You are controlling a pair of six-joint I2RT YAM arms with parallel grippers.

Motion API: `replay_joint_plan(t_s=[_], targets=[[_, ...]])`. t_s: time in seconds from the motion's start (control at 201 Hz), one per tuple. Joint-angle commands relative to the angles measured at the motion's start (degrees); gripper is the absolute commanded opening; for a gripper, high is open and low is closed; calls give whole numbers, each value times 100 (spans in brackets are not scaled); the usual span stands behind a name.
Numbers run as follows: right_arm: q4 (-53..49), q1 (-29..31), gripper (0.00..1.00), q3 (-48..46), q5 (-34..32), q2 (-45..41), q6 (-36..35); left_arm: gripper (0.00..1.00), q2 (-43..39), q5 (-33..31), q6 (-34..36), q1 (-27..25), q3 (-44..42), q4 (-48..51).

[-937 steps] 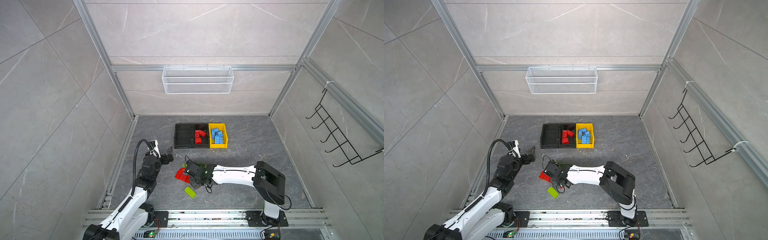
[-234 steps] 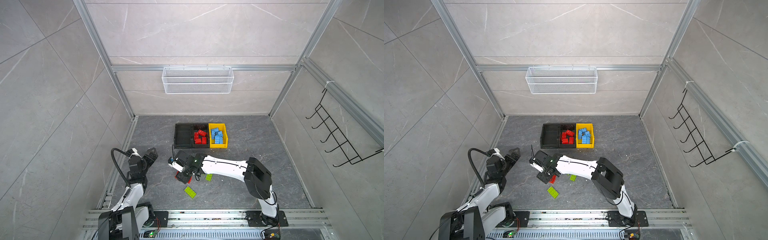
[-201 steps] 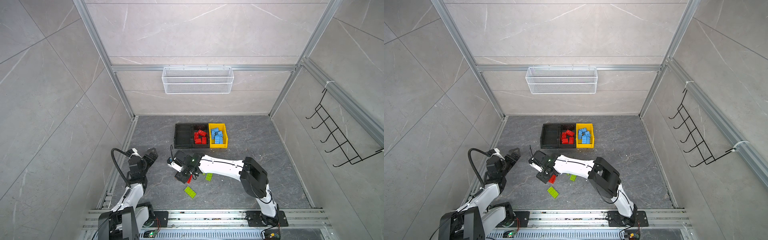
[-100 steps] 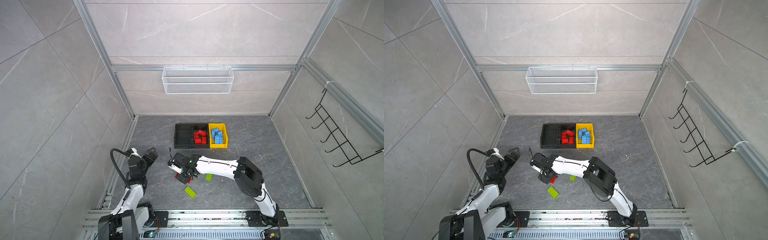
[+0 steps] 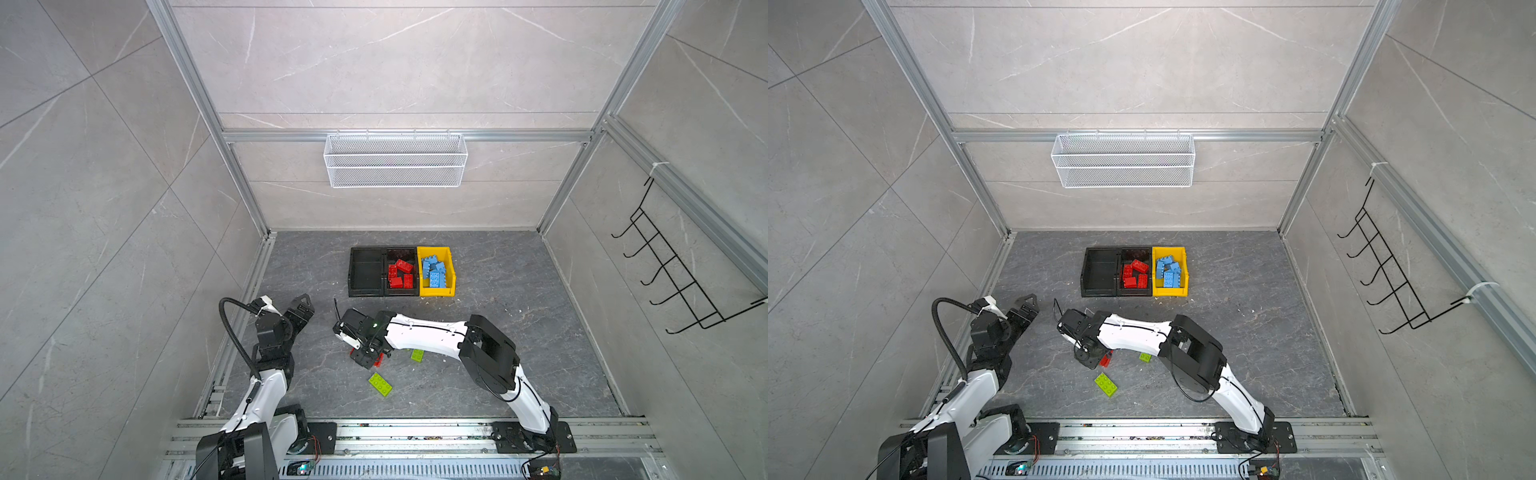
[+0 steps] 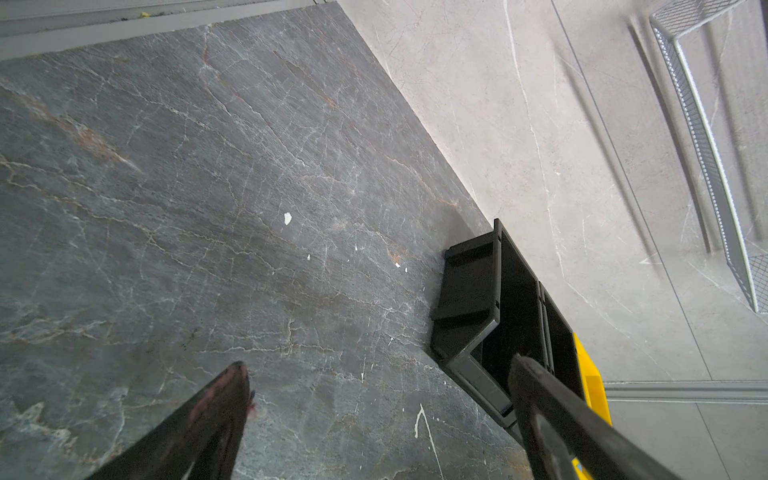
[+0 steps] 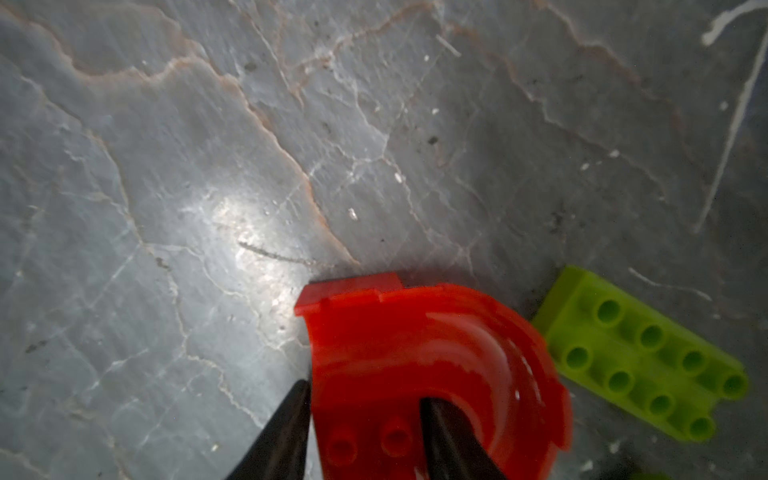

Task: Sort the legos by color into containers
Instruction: 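Close the right gripper on the studded end of the red arch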

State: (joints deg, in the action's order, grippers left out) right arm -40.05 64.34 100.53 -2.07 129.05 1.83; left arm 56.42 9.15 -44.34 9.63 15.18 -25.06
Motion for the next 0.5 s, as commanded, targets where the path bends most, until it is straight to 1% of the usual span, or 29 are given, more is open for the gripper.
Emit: replay_joint_plan(t_s=[0.0, 0.239, 0.493], targets=[[-296, 74, 44, 201, -338, 168, -105, 99, -114, -34, 127, 21, -11, -74], [-243, 114, 38, 196, -503, 79, -104, 100, -123, -47, 141, 15, -18, -69], [97, 110, 32, -56, -315, -253, 14, 100, -149, -55, 153, 17, -21, -61]])
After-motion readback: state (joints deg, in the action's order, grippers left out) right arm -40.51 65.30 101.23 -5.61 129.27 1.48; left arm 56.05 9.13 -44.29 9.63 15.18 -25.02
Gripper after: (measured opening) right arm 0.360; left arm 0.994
